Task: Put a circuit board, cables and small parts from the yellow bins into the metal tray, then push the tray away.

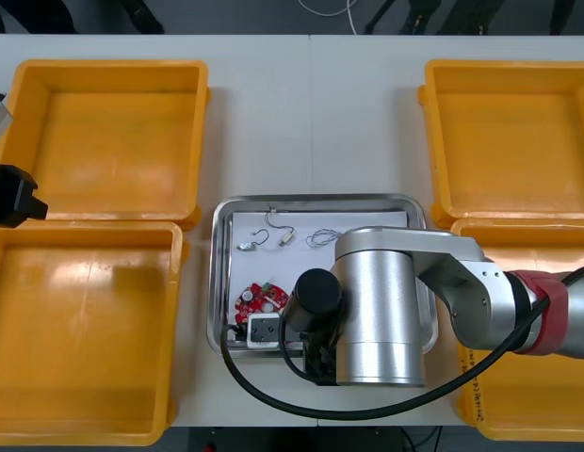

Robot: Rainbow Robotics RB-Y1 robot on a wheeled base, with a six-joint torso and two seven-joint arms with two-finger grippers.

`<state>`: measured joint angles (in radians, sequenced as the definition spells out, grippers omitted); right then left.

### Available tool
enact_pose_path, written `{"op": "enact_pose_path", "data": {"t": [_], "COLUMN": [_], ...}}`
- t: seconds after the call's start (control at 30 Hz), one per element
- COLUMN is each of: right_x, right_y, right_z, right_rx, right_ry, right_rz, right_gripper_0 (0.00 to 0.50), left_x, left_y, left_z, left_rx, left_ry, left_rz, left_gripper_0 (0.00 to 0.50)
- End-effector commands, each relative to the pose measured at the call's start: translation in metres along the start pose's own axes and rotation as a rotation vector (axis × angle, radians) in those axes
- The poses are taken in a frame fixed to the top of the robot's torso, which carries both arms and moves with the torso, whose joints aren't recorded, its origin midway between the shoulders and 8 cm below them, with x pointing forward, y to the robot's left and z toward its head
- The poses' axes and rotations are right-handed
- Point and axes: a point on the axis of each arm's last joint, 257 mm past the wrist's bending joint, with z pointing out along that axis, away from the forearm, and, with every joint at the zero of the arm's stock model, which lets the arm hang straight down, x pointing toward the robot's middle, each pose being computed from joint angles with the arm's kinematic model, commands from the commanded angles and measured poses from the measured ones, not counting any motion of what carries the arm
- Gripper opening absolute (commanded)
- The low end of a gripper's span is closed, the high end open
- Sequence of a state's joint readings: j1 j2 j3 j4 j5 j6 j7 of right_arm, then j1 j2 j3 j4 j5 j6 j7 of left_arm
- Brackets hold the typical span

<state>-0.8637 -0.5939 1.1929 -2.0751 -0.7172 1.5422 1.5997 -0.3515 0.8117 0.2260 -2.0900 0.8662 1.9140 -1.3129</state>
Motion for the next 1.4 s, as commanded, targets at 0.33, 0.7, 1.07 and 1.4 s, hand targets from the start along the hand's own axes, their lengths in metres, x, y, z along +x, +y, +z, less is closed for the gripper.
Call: {"op": "enact_pose_path", "data": {"t": [0.33,0.7,1.07,1.4], "right_x": [-0.007,-0.009,-0.013,-0.018], "right_y": [0.002,0.003,0.005,0.012], "right_z": [0.005,0.015,0.019,0.021], "right_rx": [0.05,0.047,0.065,0.057], "right_ry": [0.007,0.016,0.011,-0.002], "right_rz": [-0.088,-0.077,-0.076,-0.062], "right_gripper_0": [0.5,0.5,0.5,0.5], "left_x": [-0.003,-0.003,-0.003,-0.003], "left_y": [0.017,0.017,0.017,0.017], "left_z": [-0.016,-0.016,-0.016,-0.016], "left_rx": [-0.046,-0.046,-0.046,-0.046], "left_ry": [-0.026,-0.026,-0.026,-0.026], "left_rz": [-0.092,-0.092,-0.092,-0.092], "left_gripper_0": [0.5,0.5,0.5,0.5]}}
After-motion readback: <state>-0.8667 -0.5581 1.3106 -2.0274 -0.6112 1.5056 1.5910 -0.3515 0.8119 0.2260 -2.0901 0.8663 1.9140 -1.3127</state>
